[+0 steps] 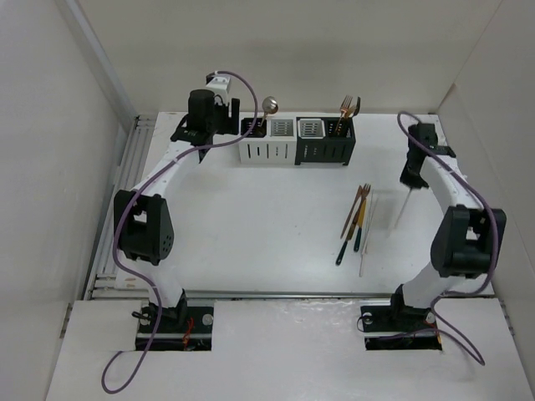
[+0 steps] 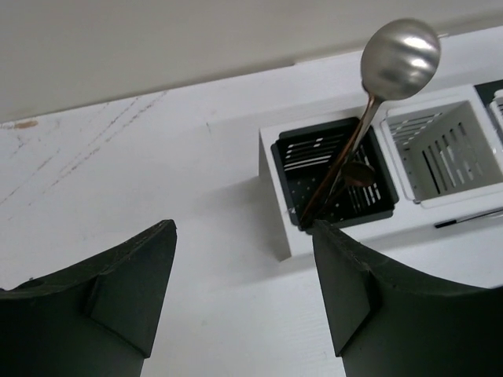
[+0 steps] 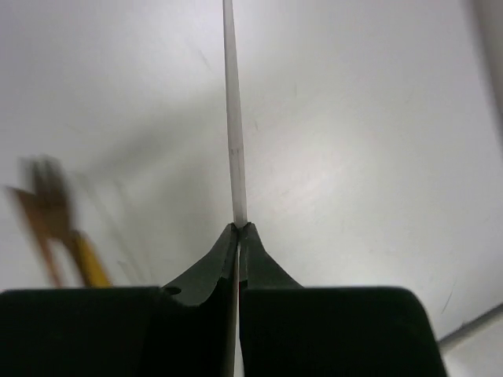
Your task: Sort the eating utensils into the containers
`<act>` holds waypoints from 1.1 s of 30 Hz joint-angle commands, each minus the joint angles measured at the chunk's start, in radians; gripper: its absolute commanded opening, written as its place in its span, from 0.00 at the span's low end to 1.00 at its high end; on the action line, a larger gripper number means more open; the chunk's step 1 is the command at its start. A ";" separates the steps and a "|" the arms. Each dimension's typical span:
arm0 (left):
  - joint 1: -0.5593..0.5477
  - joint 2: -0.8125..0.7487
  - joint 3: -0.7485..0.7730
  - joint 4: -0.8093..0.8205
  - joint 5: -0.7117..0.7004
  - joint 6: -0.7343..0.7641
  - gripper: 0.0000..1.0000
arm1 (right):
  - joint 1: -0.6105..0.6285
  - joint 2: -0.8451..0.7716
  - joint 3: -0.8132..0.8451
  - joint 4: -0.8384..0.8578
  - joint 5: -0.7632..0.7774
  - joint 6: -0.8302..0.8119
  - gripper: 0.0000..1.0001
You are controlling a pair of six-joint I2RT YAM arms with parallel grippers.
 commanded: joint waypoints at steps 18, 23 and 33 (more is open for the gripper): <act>0.028 -0.198 -0.189 0.040 -0.041 0.035 0.67 | 0.571 0.335 0.738 0.786 0.128 -0.233 0.00; 0.028 -0.209 -0.211 0.040 -0.060 0.035 0.67 | 0.571 0.371 0.703 0.795 0.128 -0.172 0.00; 0.028 -0.198 -0.202 0.058 -0.069 0.035 0.67 | 0.531 0.351 0.505 0.707 -0.078 0.021 0.58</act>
